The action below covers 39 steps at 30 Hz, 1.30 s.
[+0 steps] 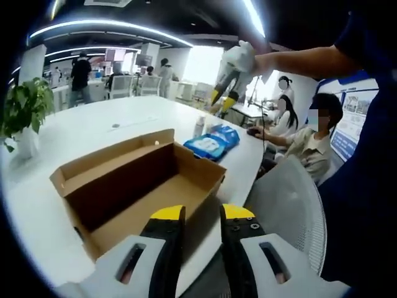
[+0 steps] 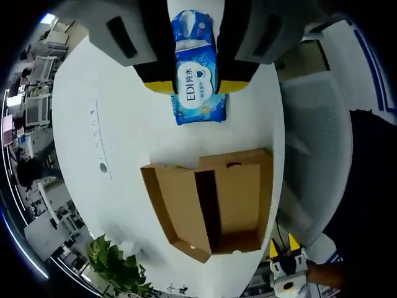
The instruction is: Operate the shoe box by opening the lid, removing the specified soft item, and placing it in the target area until the item is outside and the box remains undamaged.
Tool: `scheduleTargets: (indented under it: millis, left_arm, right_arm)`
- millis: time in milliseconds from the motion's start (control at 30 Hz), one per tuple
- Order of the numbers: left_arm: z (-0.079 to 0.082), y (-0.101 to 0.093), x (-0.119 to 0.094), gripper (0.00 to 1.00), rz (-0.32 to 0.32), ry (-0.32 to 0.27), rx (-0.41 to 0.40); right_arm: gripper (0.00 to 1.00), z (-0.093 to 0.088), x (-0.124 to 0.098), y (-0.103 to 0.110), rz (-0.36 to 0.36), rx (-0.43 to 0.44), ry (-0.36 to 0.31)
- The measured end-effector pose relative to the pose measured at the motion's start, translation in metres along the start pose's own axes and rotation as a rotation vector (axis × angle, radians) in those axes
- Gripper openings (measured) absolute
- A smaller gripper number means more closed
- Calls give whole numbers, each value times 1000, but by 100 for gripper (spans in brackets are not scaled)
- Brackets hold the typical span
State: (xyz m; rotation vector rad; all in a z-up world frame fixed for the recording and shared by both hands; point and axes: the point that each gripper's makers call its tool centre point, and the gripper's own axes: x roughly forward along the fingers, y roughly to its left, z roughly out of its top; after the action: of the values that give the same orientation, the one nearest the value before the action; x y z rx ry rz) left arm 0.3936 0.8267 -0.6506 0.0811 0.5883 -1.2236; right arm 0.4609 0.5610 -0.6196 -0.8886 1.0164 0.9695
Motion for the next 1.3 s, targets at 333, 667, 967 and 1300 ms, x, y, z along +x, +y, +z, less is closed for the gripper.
scheduleTargets:
  millis: [333,667,967,1300]
  left_arm:
    - [-9,23,-22,19,68,-4,-7]
    - [-31,53,-50,19,157,13,-69]
    - [-44,92,-67,21,285,-10,-171]
    - [-72,117,-68,17,367,88,-253]
  right_arm:
    - [21,36,28,28,-50,137,-80]
    - [20,60,62,75,-63,293,-166]
    - [15,67,81,88,-137,588,-247]
    - [11,76,91,86,-248,826,-346]
